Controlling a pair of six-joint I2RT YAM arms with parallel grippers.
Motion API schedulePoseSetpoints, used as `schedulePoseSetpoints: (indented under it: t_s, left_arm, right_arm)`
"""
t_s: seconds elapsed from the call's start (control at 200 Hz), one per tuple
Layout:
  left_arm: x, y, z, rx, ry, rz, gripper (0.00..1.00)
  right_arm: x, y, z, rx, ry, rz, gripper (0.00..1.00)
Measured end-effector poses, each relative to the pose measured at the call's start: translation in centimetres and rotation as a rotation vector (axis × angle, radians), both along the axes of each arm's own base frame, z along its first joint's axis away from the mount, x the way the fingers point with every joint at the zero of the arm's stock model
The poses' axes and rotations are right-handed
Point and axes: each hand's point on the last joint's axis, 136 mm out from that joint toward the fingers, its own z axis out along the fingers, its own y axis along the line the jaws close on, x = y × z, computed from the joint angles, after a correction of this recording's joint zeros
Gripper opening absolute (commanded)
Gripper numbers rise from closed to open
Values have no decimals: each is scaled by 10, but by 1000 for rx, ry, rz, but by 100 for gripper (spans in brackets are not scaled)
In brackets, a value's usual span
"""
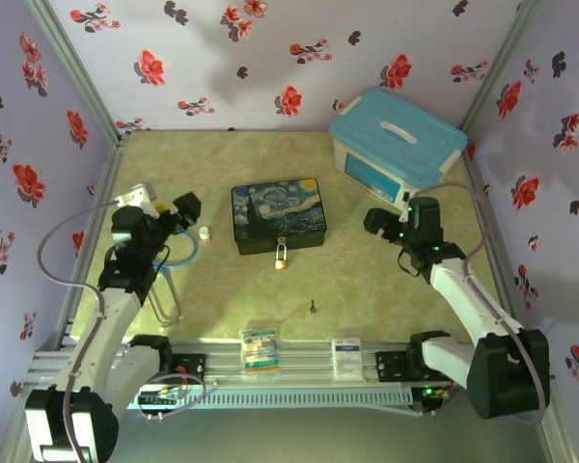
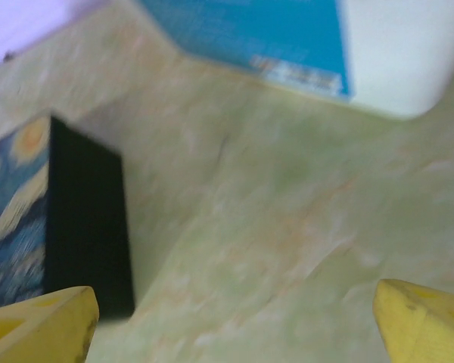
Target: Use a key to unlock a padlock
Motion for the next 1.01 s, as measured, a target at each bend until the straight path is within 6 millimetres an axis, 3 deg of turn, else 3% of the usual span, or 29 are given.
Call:
schedulePoseSetpoints:
  t_s: [0.195,0.34,0.605,0.715,0.815,1.005]
  left_arm:
    - [-33,-72,-9,-104,85,-252,100]
    - [-60,-107,-16,-154,129,-372,100]
    - [-89,-128,-36,-172,210,-432,100]
    - [-102,-137,-52,-187,244,-454,100]
    - [-115,-146,-68,-180,277,-473,100]
    - [-127,-159,-79,-137,294,-491,100]
  right_arm:
    - [-46,63,-20,-11,124,215,84]
    - [-77,94,-34,-44,193,324,76]
    - [-131,144,-56,-118,250,450,59]
    - [-144,153,-68,-143,275,457,42]
    - [-151,161,-80,-152,290,460,42]
    - [-175,174,-102,-198,330,492,42]
